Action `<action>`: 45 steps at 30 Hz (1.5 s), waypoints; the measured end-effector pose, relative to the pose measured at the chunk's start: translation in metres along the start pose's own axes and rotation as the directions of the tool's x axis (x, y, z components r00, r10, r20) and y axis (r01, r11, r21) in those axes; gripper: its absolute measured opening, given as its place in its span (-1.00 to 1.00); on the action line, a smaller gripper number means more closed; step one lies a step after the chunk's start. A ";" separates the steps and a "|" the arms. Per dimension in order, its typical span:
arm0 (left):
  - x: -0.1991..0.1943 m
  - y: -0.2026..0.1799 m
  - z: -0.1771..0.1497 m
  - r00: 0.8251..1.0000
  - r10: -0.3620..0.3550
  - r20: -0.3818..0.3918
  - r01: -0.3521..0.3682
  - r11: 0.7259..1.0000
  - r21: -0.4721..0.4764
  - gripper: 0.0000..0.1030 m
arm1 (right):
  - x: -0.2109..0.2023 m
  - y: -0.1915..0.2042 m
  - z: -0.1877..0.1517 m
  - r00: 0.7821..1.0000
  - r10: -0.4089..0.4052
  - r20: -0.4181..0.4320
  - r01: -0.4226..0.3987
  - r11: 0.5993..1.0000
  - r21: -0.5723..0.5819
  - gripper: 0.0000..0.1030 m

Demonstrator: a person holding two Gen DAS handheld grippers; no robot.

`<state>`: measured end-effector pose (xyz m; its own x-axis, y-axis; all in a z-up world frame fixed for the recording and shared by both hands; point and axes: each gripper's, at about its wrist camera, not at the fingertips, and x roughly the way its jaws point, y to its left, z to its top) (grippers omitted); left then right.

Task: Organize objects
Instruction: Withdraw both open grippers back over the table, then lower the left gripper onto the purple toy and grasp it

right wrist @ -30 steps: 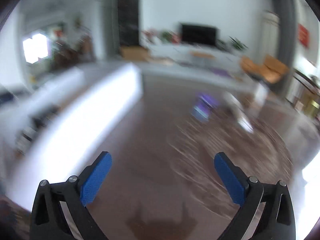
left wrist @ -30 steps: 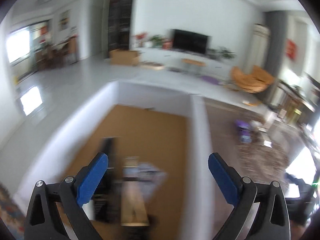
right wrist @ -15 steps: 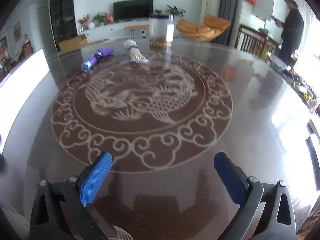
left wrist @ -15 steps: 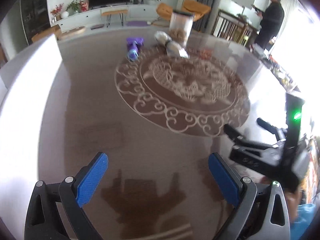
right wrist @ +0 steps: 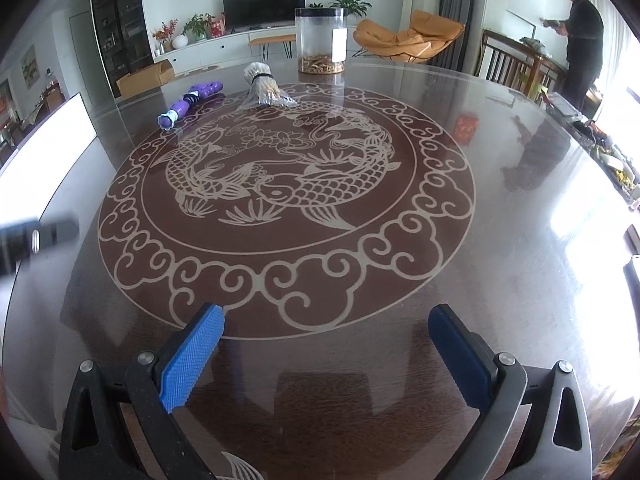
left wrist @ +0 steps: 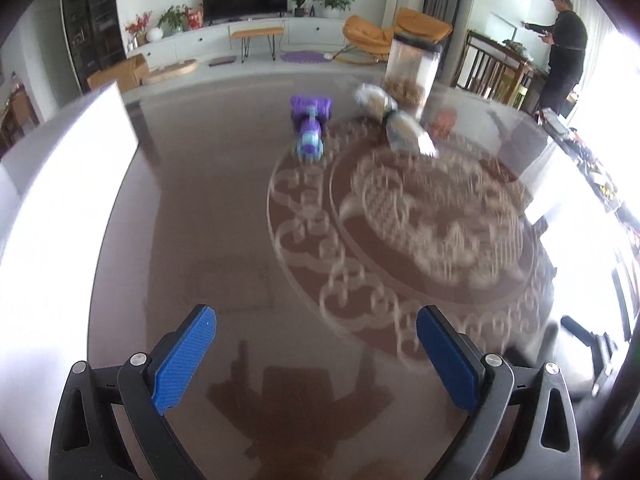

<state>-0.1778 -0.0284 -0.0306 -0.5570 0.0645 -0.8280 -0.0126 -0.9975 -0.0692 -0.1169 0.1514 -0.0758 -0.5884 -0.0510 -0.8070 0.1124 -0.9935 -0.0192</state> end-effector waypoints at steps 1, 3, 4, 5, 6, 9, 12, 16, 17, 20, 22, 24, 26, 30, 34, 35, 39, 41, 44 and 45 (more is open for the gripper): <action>0.002 0.002 0.008 1.000 -0.007 0.002 0.007 1.000 0.006 0.98 | 0.001 0.001 0.000 1.000 -0.001 -0.004 0.001 1.000 -0.002 0.98; 0.010 0.006 0.031 1.000 -0.010 0.008 0.010 1.000 0.026 0.98 | 0.001 0.001 -0.001 1.000 0.001 -0.006 -0.001 1.000 -0.004 0.98; 0.014 0.007 0.040 1.000 -0.011 0.012 0.011 0.999 0.032 0.98 | 0.001 0.001 -0.001 1.000 0.003 -0.007 -0.003 1.000 -0.002 0.98; 0.020 0.010 0.052 1.000 -0.023 0.014 0.022 0.999 0.046 0.98 | 0.002 0.001 0.000 1.000 0.007 -0.010 -0.007 1.000 -0.001 0.99; 0.029 0.010 0.063 1.000 -0.030 0.009 0.029 0.997 0.066 0.98 | 0.002 0.000 0.000 1.000 0.008 -0.011 -0.008 1.000 0.001 0.99; 0.054 0.010 0.088 1.000 -0.011 -0.018 0.013 0.994 0.112 0.98 | 0.002 0.000 0.000 1.000 0.008 -0.011 -0.008 1.000 0.001 1.00; 0.081 0.012 0.115 0.999 0.002 -0.033 0.002 0.993 0.115 0.98 | 0.002 0.001 0.000 1.000 0.007 -0.011 -0.007 1.000 0.001 1.00; 0.117 0.016 0.143 0.998 0.006 -0.056 -0.002 0.997 0.079 0.98 | 0.002 0.001 0.000 1.000 0.008 -0.011 -0.008 1.000 0.001 1.00; 0.123 0.015 0.146 0.998 0.017 -0.061 -0.012 0.997 0.080 0.98 | 0.002 0.001 0.000 1.000 0.008 -0.012 -0.008 1.000 0.001 1.00; 0.141 0.011 0.150 0.996 0.033 -0.083 -0.026 0.996 0.087 0.98 | 0.002 0.001 0.000 1.000 0.008 -0.012 -0.008 1.000 0.001 1.00; 0.152 0.010 0.149 0.995 0.034 -0.098 -0.026 0.996 0.084 0.98 | 0.002 0.001 0.000 1.000 0.008 -0.012 -0.007 1.000 0.001 1.00; 0.154 0.008 0.150 0.996 0.037 -0.076 -0.030 0.995 0.092 0.99 | 0.002 0.001 0.000 1.000 0.008 -0.012 -0.008 1.000 0.001 1.00; 0.156 0.006 0.153 0.997 0.038 -0.070 -0.031 0.996 0.089 0.99 | 0.002 0.001 0.000 1.000 0.008 -0.012 -0.008 1.000 0.001 1.00; 0.161 0.004 0.157 0.998 0.040 -0.057 -0.035 0.996 0.076 1.00 | 0.002 0.001 0.000 1.000 0.008 -0.012 -0.008 1.000 0.001 1.00; 0.161 0.002 0.157 0.998 0.047 -0.036 -0.044 0.997 0.063 1.00 | 0.002 0.001 0.000 1.000 0.008 -0.012 -0.008 1.000 0.001 1.00; 0.161 0.000 0.156 0.998 0.047 -0.033 -0.045 0.997 0.067 1.00 | 0.002 0.001 0.000 1.000 0.008 -0.012 -0.008 1.000 0.001 1.00; 0.161 0.000 0.156 0.998 0.042 -0.051 -0.038 0.996 0.076 1.00 | 0.002 0.001 0.000 1.000 0.008 -0.012 -0.008 1.000 0.001 1.00; 0.161 0.000 0.156 0.997 0.045 -0.055 -0.041 0.997 0.073 1.00 | 0.001 0.001 0.000 1.000 0.008 -0.012 -0.008 1.000 0.001 1.00; 0.157 -0.003 0.153 0.998 0.054 -0.026 -0.052 0.996 0.068 0.89 | 0.001 0.001 0.000 1.000 0.008 -0.012 -0.008 1.000 0.001 1.00; 0.154 -0.003 0.152 0.999 0.053 -0.006 -0.052 0.996 0.069 0.57 | 0.001 0.001 0.000 1.000 0.008 -0.012 -0.008 1.000 0.001 1.00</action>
<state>-0.3895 -0.0192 -0.0736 -0.5514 0.0119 -0.8341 -0.0406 -0.9991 0.0126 -0.1179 0.1501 -0.0767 -0.5777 -0.0577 -0.8142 0.1166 -0.9931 -0.0123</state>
